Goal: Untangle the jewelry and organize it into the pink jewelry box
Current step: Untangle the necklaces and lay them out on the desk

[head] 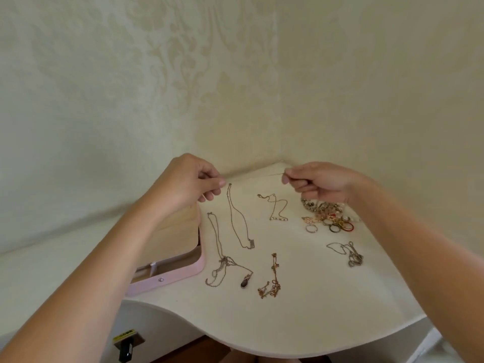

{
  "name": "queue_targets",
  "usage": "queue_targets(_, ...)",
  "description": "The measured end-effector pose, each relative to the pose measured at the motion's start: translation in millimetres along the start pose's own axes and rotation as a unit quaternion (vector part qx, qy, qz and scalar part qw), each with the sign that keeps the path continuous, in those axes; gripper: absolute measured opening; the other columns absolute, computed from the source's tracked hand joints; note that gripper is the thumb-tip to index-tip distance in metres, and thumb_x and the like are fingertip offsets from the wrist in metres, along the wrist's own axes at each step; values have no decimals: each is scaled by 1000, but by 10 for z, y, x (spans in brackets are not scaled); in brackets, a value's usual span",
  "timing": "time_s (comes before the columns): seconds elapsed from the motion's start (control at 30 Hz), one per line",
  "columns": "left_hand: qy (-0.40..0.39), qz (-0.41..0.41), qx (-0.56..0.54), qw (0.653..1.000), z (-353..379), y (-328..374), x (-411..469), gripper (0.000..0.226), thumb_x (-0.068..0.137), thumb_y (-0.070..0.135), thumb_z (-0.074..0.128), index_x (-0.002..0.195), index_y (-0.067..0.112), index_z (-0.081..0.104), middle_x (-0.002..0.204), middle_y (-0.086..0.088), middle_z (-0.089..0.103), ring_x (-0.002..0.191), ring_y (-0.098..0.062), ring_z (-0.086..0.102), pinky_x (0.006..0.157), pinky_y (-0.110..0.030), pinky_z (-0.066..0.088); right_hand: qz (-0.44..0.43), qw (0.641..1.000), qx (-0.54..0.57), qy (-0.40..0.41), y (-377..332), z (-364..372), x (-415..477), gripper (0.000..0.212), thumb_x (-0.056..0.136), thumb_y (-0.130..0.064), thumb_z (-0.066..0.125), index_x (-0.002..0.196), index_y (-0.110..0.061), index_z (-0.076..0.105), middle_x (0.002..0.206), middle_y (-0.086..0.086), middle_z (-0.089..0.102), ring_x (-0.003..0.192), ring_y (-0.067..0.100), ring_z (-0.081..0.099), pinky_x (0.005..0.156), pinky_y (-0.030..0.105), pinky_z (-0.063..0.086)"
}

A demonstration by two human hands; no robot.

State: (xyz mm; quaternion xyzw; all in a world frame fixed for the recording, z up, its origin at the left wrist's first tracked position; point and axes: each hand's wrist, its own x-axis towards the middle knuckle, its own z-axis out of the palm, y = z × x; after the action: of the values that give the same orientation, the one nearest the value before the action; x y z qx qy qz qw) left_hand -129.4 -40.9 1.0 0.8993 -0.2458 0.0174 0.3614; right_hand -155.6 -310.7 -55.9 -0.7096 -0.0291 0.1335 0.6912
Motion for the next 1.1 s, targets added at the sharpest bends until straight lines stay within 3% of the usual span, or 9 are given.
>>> queue_targets(0.23,-4,-29,54,998,607,-450,137,12,88,13,62,85,18,73,74,7,67,67,-6,63,65,-23,53,83,957,-187,204,-129,-349,779,20,93,-16,56,95,0,67,64,0,51,51,9,39,45,15,36)
queue_targets(0.43,33,30,226,973,1057,-561,205,23,95,18,49,108,14,67,103,-1,63,87,-14,60,66,-21,44,62,935,-250,243,43,-301,1676,27,79,-12,72,98,8,69,78,12,69,67,20,59,88,34,52)
queue_targets(0.53,22,65,352,934,1195,-561,196,33,53,16,88,77,17,65,65,7,60,46,-6,40,36,-14,10,76,928,-294,218,175,-268,1925,20,78,-18,71,84,1,73,84,14,72,69,18,57,87,33,53)
queue_targets(0.6,15,79,407,910,1246,-534,206,53,18,9,91,57,21,58,45,8,47,41,-5,22,37,-13,-2,90,924,-328,172,251,-201,1950,19,80,-22,69,69,-7,67,74,10,65,66,18,53,74,30,48)
queue_targets(0.7,2,109,420,901,1371,-547,180,51,8,1,84,46,19,54,41,7,39,41,-8,19,43,-15,-9,56,942,-301,139,350,-143,1932,31,80,-20,71,82,11,68,75,15,64,66,21,53,72,33,49)
queue_targets(0.8,-41,109,415,902,1393,-376,87,26,59,26,85,58,15,62,55,2,50,46,-13,44,38,-21,17,32,955,-260,140,269,-134,1736,34,80,-20,73,99,8,67,83,12,67,66,19,60,77,30,54)
queue_targets(0.87,-46,101,404,908,1435,-353,55,31,96,37,45,89,13,64,86,-2,61,78,-18,59,58,-26,36,25,948,-291,128,145,-156,1501,30,82,-22,72,103,-2,67,88,3,64,71,14,63,72,23,53)
queue_targets(1.0,-23,134,317,939,1387,-123,-97,37,99,37,32,123,19,54,113,2,61,102,-16,57,77,-28,44,-6,932,-345,108,-21,-190,833,19,84,-25,69,97,-11,70,95,3,70,84,17,68,77,25,55)
queue_targets(1.1,-82,209,210,952,1512,42,-195,38,100,29,34,135,22,45,129,4,54,120,-13,46,96,-27,40,-8,916,-374,145,-12,-119,281,16,83,-27,70,89,-12,71,84,2,72,74,12,68,70,24,55)
